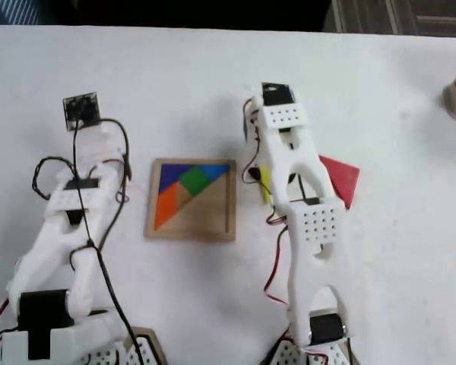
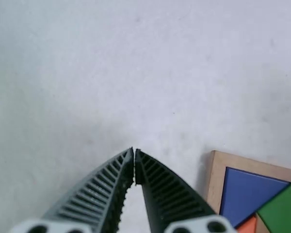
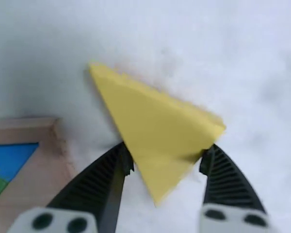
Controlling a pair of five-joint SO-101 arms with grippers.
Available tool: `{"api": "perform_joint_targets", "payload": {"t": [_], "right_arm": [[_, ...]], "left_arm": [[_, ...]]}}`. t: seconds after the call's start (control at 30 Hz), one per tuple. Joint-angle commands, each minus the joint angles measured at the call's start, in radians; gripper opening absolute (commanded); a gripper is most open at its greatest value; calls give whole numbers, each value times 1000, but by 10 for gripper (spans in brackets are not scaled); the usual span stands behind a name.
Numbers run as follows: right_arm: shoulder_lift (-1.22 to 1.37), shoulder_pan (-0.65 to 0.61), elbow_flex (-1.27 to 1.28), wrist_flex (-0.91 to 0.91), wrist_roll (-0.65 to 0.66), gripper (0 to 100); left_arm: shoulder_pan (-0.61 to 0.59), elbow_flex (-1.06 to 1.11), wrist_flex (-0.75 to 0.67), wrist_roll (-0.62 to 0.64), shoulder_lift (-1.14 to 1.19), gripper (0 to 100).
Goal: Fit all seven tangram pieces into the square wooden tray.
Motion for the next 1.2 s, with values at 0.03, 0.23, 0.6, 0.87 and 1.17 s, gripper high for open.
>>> {"api": "perform_joint_targets", "payload": {"t": [0.03,0.23,0.6,0.87,1.17], "right_arm": [[-8,39,-20,18,18,111],[-10,38,-21,19,74,22],[-154,48,95,27,72,18],[-409,68,358,-44,78,18],[-590,70,552,-417,81,79]], "left_arm": [[-13,-6,-18,-8,-4,24],[-13,-6,-18,-8,-4,24],[-13,-6,-18,-8,-4,24],[-13,-6,-18,-8,-4,24],[-13,-6,-18,-8,-4,24]]}}
